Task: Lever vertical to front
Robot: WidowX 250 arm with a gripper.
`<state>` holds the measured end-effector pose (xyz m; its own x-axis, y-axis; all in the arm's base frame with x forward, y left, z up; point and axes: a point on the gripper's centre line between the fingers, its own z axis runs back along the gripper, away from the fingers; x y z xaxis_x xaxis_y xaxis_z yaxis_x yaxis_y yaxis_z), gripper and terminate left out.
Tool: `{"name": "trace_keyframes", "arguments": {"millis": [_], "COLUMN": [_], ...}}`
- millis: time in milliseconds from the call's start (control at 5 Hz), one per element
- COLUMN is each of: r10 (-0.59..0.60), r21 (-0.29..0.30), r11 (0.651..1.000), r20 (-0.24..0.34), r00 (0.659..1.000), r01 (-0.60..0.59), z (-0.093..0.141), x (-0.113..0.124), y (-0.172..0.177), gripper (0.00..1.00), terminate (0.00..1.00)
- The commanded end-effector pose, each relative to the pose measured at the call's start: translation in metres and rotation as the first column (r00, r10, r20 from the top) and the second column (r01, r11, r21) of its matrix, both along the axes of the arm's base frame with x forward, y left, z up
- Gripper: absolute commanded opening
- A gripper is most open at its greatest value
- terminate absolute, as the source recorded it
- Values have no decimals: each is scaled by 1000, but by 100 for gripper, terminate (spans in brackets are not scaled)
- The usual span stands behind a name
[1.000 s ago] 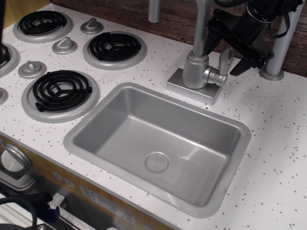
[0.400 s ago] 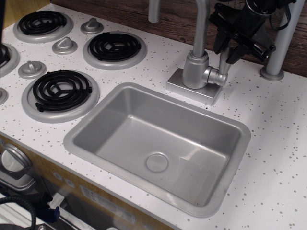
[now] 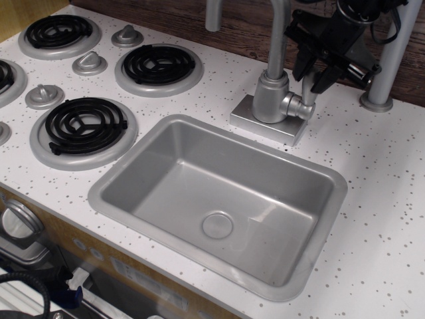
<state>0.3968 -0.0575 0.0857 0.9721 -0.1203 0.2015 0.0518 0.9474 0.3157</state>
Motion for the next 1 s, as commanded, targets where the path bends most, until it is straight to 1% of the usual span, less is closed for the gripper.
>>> {"name": "trace_keyframes", "arguments": {"millis": [0, 200, 400, 800], "r10": [15, 9, -3, -13], "r21": [-102, -147, -169, -183], "r11": [995, 989, 986, 983], "r20": [-15, -18, -20, -5], "r00": [1000, 1000, 1000, 1000], "r01": [-17, -12, -1, 12], "z": [2, -13, -22, -41], "x": [-11, -11, -10, -9], "y": [2, 3, 6, 10], "gripper": [0, 0, 0, 0], "terminate": [0, 0, 0, 0]}}
